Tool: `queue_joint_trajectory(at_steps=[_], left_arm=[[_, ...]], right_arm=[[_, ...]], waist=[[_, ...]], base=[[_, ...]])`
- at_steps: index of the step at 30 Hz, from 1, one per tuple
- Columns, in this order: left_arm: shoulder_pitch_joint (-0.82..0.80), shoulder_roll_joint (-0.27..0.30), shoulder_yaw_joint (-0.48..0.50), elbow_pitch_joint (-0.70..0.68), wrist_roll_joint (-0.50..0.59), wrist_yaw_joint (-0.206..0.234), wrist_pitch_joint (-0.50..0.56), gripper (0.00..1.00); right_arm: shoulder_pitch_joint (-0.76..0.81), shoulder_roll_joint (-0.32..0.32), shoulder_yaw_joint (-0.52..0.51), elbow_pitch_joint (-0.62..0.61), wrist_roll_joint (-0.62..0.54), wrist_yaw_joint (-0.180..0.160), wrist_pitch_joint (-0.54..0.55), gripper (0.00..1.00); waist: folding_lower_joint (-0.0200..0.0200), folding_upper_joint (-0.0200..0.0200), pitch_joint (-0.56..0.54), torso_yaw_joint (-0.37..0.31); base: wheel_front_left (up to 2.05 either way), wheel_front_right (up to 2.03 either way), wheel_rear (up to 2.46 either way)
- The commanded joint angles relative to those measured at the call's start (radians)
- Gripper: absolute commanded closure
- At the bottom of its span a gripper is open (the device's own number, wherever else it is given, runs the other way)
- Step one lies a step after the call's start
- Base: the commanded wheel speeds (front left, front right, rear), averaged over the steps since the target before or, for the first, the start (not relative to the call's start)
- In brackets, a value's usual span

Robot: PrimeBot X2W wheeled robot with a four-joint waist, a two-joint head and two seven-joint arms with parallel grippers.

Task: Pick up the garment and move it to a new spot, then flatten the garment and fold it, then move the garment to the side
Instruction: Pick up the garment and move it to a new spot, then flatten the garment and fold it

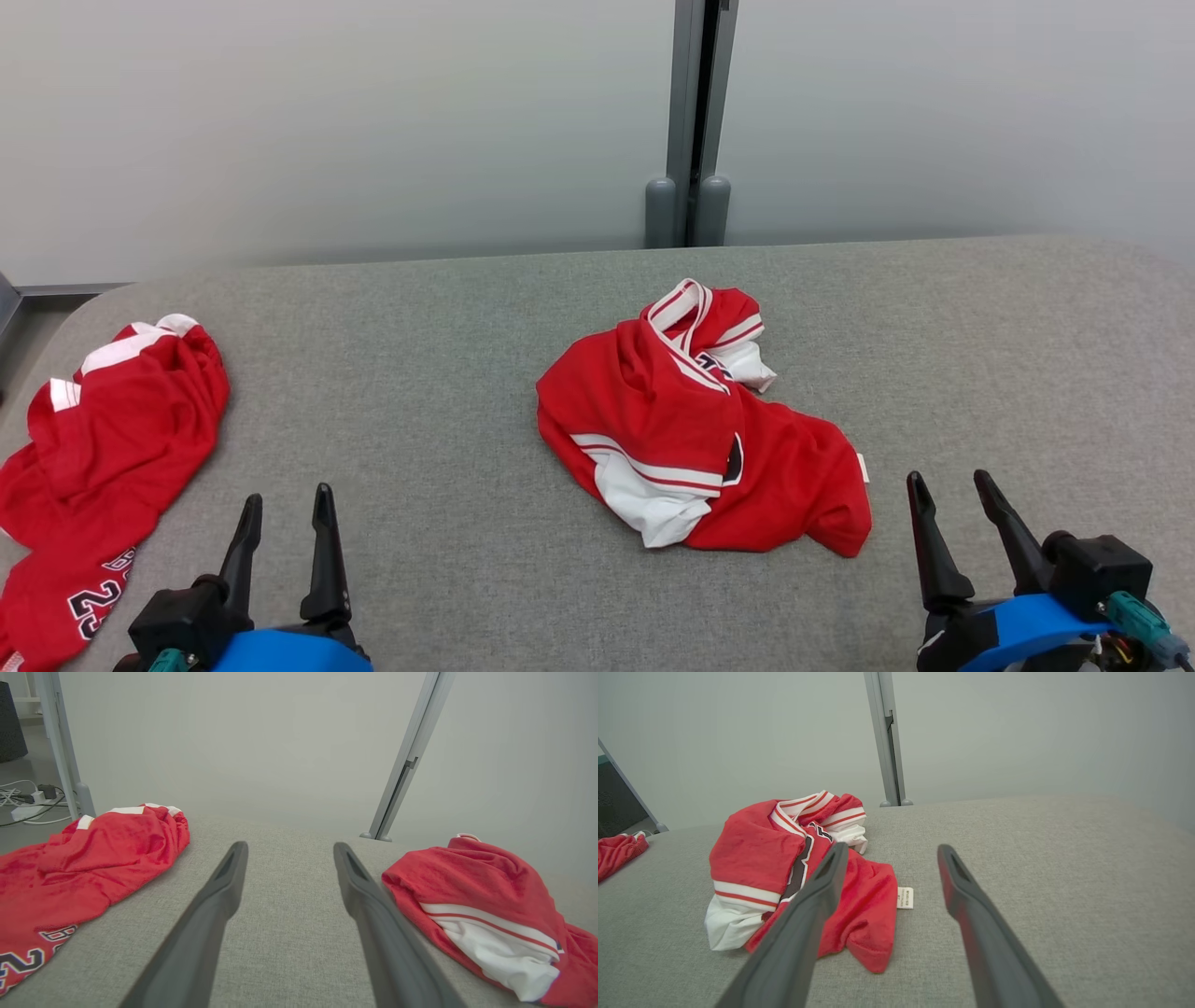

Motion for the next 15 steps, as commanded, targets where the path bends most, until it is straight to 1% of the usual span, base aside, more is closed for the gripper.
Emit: queue_joint_trajectory(at_steps=[1,15], left_arm=[[0.015,-0.002,0.011,-0.009,0.011,-0.002,-0.005,0.0],[0.034,-0.017,0.034,-0.007,0.043,-0.019,-0.005,0.0]], right_arm=[[0.01,-0.005,-0.003,0.001,0.004,0.0,0.003,0.0],[0.006,-0.005,0.003,0.002,0.019,0.0,-0.003,0.0]], waist=[[0.0001,0.0,-0.002,-0.001],[0.0001,0.0,0.0,-0.005]], base=[[0.0,0.0,0.0],[0.0,0.0,0.0]])
